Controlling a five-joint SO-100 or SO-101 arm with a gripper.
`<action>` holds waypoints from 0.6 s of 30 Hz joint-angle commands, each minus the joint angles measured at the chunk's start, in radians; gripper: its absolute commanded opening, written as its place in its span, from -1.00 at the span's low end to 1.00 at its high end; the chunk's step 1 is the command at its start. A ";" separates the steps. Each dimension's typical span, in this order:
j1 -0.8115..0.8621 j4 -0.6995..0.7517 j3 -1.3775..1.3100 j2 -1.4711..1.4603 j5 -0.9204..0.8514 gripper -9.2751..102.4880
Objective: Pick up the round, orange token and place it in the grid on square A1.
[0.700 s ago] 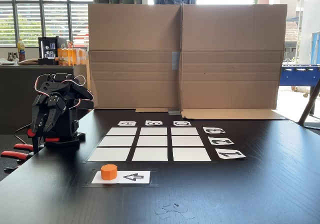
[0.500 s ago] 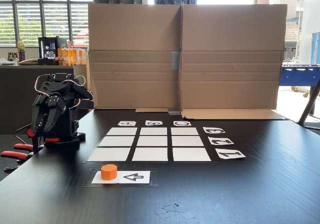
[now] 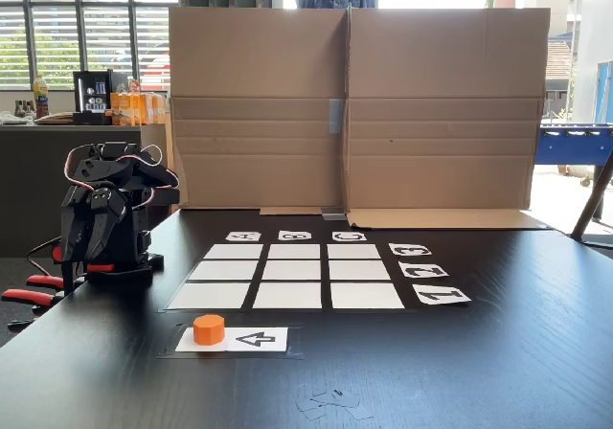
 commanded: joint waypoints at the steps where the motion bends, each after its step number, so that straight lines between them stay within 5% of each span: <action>1: 0.003 -0.011 -0.083 -0.057 -0.017 -0.50; 9: -0.021 0.017 -0.318 -0.390 -0.081 -0.43; 18: -0.123 0.235 -0.726 -0.833 -0.098 -0.44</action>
